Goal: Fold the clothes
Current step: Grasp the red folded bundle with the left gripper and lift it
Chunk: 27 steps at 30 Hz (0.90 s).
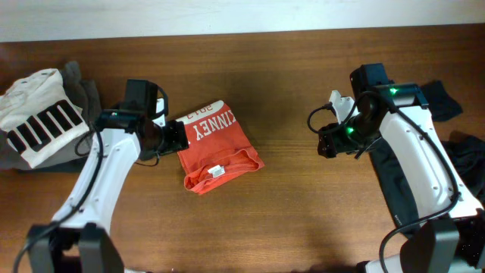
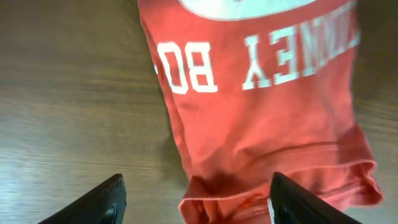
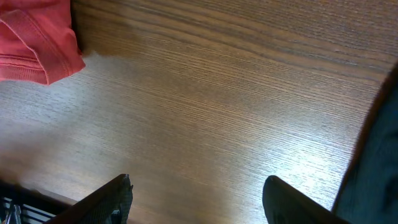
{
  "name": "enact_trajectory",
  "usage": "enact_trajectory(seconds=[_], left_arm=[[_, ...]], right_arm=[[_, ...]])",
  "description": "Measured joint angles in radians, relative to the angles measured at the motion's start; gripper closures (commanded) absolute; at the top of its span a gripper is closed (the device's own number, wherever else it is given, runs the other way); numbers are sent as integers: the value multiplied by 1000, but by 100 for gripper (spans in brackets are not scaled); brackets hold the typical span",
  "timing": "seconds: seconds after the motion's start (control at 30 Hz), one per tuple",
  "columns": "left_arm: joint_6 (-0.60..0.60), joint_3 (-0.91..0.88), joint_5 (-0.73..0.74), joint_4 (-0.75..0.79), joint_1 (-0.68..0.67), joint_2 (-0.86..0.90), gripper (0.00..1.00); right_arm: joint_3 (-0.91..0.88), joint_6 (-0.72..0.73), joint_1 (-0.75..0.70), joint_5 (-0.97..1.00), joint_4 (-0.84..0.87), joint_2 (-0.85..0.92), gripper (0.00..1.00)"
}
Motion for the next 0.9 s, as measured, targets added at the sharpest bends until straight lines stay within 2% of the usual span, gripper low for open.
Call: enact_trajectory(seconds=[0.17,0.37,0.6,0.67,0.9], left_arm=[[-57,-47,79,7,2,113,25],[-126,-117,237,100,0,217,25],[-182,-155,364,149,-32,245,25],[-196,-161,384,163,-41,245,32],[-219,-185,397,269,-51,253,75]], right_arm=[[0,0,0,0,-6,0,28],[0,1,0,0,-8,0,28],[0,0,0,0,-11,0,28],[0,0,0,0,-11,0,28],[-1,1,0,0,-12,0,28]])
